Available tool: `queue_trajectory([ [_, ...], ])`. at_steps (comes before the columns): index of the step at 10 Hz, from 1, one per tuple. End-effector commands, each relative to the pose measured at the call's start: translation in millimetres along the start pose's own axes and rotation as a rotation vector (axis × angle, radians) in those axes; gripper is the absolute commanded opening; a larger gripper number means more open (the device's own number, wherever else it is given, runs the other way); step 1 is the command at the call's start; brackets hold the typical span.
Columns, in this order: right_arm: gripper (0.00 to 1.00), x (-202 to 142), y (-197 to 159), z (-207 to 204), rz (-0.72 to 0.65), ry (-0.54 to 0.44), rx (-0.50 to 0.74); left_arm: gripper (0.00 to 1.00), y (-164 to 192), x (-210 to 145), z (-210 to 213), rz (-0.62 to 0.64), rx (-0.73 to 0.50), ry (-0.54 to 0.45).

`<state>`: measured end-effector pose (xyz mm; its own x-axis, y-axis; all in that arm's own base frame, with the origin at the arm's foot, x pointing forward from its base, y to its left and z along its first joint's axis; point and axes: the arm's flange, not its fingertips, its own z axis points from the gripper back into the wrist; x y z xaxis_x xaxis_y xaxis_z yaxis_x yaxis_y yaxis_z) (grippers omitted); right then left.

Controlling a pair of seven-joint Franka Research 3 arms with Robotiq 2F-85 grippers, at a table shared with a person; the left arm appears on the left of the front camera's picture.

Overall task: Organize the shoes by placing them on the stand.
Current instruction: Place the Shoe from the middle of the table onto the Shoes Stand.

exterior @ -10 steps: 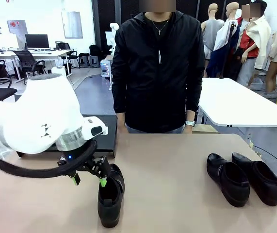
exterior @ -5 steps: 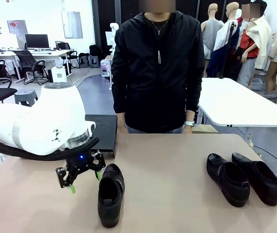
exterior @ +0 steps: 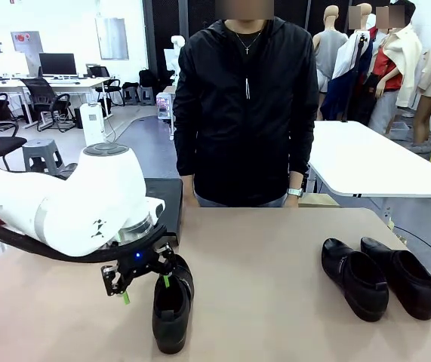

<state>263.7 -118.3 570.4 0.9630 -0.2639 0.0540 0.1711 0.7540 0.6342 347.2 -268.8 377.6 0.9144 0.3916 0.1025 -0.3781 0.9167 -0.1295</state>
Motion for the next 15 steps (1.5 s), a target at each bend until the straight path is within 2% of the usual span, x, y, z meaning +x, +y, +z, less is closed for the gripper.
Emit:
queue_trajectory([
  [1, 1.00, -1, 3, 3, -0.016, 0.002, 0.016, 0.94, 20, 3, 6, -0.035, -0.050, -0.006],
  [8, 1.00, -1, 3, 3, -0.016, 0.002, 0.016, 0.94, -5, 9, -39, -0.109, 0.049, 0.065],
  [12, 1.00, -1, 3, 3, -0.016, 0.002, 0.016, 0.94, -8, 8, -43, -0.135, 0.027, 0.042],
  [13, 1.00, -1, 3, 3, -0.016, 0.002, 0.016, 0.50, -9, 8, -44, -0.131, 0.050, 0.044],
  [14, 1.00, -1, 3, 3, -0.016, 0.002, 0.016, 0.00, -9, 8, -44, -0.132, 0.052, 0.043],
  [15, 1.00, -1, 3, 3, -0.016, 0.002, 0.016, 0.00, -9, 7, -43, -0.141, 0.042, 0.029],
])
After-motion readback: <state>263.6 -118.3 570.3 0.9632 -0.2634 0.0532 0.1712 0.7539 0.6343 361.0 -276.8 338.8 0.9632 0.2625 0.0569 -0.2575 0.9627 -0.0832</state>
